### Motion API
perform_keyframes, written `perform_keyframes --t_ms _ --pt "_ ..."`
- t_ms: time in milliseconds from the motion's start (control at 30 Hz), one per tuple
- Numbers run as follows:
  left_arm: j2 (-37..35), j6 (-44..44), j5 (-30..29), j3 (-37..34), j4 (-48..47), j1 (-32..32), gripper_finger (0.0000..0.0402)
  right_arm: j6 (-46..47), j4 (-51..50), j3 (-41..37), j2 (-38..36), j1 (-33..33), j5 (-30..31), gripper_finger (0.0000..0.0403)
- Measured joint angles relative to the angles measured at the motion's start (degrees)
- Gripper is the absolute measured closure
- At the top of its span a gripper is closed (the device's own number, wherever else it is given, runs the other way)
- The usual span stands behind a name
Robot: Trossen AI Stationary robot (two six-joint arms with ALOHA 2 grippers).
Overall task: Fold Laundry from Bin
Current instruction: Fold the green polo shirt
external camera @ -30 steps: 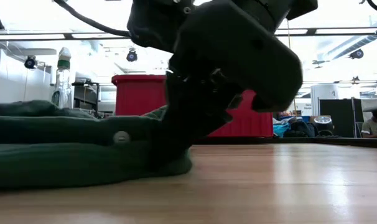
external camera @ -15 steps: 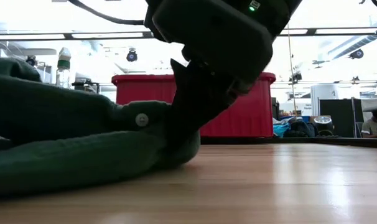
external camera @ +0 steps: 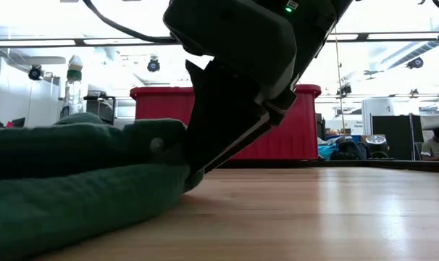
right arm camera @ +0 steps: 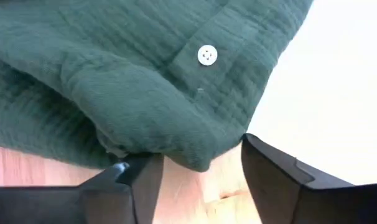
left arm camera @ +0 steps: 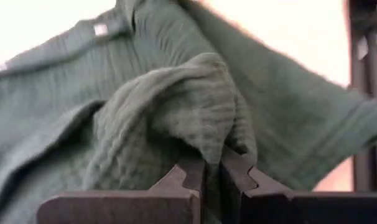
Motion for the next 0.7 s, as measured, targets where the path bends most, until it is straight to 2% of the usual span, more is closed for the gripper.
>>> perform_keyframes --t_ms 200,433,700 --pt "0.5 -2.4 7.4 0.0 -0.2 0.0 0.0377 -0.2 -3.4 0.0 -0.6 0.1 -7.2 0.0155" --pt "-0.4 -4.3 8.2 3.1 -6.2 -0.8 0.0342 -1.3 -8.3 0.0 -2.0 0.2 -8.2 0.0148" --pt "-0.4 -10.0 16.9 10.9 -19.2 -1.9 0.0328 -3.7 -9.0 0.0 -6.1 0.0 1.9 0.0187"
